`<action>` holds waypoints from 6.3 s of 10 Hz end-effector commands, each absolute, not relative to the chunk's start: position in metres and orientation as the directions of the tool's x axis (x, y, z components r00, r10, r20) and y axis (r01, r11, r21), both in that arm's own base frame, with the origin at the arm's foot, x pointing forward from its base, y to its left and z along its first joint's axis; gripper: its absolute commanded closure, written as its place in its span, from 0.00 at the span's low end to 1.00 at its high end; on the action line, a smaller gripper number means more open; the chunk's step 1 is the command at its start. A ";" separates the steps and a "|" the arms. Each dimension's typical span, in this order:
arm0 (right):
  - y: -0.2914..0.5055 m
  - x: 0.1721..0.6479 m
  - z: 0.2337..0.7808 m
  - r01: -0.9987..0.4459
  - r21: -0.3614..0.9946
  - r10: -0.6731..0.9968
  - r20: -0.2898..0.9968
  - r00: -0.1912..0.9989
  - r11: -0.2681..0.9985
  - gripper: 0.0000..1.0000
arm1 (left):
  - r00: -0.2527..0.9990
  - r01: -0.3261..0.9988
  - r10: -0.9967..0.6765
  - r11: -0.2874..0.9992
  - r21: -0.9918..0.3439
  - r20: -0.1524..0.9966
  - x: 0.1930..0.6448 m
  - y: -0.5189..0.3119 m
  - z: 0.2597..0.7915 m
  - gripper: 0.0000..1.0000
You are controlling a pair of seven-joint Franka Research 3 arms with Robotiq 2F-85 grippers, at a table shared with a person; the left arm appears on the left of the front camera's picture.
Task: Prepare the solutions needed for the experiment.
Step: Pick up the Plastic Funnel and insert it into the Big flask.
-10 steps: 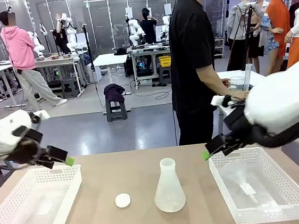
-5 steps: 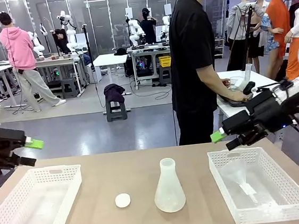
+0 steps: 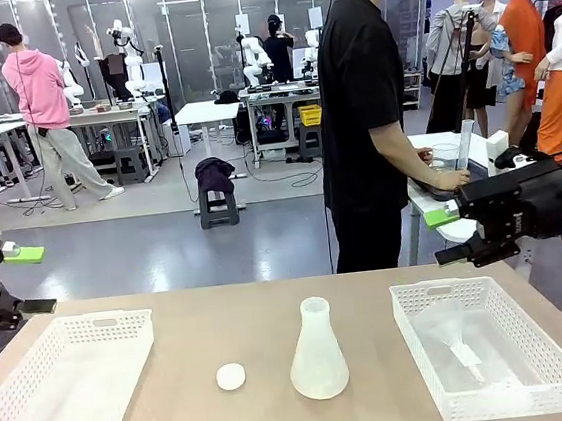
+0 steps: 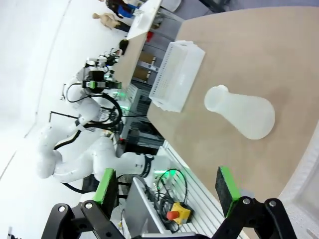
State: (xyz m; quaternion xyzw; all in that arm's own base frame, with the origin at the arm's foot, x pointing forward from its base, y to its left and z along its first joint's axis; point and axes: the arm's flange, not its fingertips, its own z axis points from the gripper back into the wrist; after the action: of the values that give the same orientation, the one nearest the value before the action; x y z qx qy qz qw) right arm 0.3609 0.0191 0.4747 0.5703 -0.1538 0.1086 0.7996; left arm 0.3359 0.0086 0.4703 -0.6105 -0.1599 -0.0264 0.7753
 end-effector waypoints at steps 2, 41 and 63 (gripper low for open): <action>0.018 0.362 0.470 -0.370 0.889 -0.002 0.384 0.923 0.269 0.00 | 0.957 0.218 0.154 0.179 -0.960 0.246 0.336 -0.002 0.473 0.00; 0.067 0.524 0.491 -0.996 -0.083 1.000 0.011 -0.027 -0.026 0.00 | 0.960 0.202 0.157 0.178 -0.963 0.231 0.336 -0.009 0.471 0.00; 0.079 0.585 0.349 -0.912 0.386 0.990 0.050 -0.132 -0.141 0.00 | 0.960 0.202 0.157 0.178 -0.963 0.231 0.336 -0.009 0.471 0.00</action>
State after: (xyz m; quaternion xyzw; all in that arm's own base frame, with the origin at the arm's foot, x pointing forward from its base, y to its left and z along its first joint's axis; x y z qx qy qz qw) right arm 0.5763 0.0798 0.3451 0.1454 0.1131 0.7348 0.6527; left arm 0.3343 -0.0084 0.4709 -0.6349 -0.1411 -0.0125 0.7595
